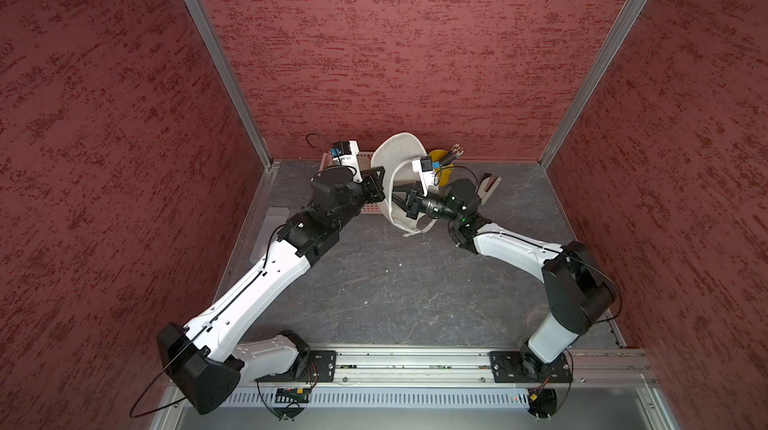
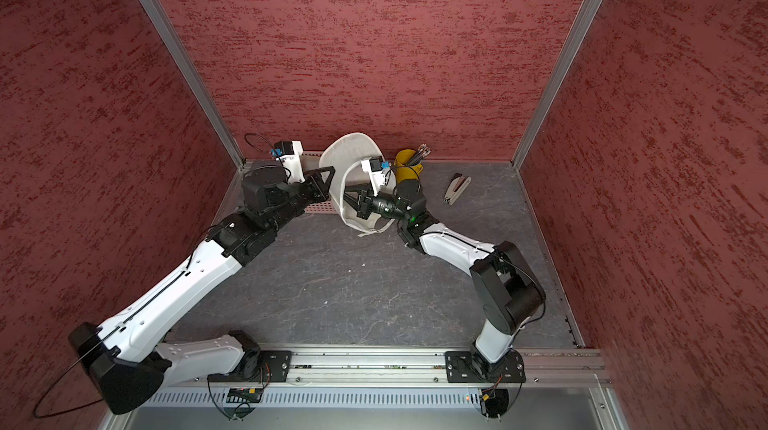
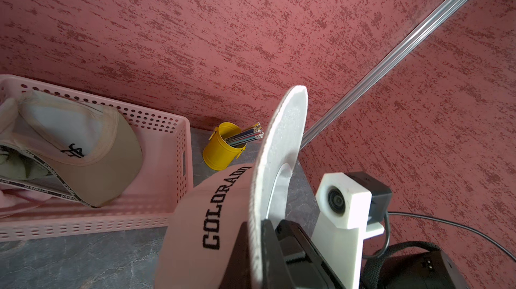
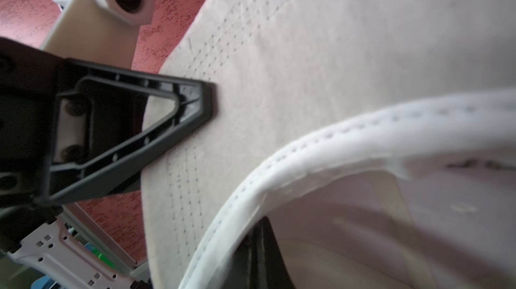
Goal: Turn the baseball cap inside out
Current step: Smooth out the baseball cap.
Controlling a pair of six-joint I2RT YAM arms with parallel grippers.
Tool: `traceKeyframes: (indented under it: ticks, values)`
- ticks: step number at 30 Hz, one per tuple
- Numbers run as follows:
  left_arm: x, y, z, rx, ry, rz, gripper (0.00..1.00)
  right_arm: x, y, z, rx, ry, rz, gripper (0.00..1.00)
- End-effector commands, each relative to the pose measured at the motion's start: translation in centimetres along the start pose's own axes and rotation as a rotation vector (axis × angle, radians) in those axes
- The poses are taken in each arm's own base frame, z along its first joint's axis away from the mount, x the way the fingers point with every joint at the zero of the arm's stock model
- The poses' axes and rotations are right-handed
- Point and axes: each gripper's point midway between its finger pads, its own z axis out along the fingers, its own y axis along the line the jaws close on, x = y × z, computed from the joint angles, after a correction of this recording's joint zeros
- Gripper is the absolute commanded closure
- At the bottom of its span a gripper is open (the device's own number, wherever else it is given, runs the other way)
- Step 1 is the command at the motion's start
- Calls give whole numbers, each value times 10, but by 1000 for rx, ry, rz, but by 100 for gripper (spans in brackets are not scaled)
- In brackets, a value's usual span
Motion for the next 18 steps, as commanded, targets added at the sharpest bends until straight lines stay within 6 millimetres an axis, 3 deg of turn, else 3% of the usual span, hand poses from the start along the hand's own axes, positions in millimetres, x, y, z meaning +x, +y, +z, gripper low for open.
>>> traceKeyframes:
  ticks: [1,8,13,16,18]
  values:
    - [-14,-1,-6,17,-29,-1,100,20,32,3,-164,119,-44,98]
    - [-20,3,-5,11,-38,-8,100,62,38,-4,-184,303,-95,98]
    - [-24,4,-4,20,-33,-20,100,87,30,-16,-134,450,-132,97]
    - [-22,2,0,31,-17,-16,100,91,17,-20,-58,480,-155,97]
    - [-18,0,2,38,1,1,100,83,9,-23,6,456,-168,94]
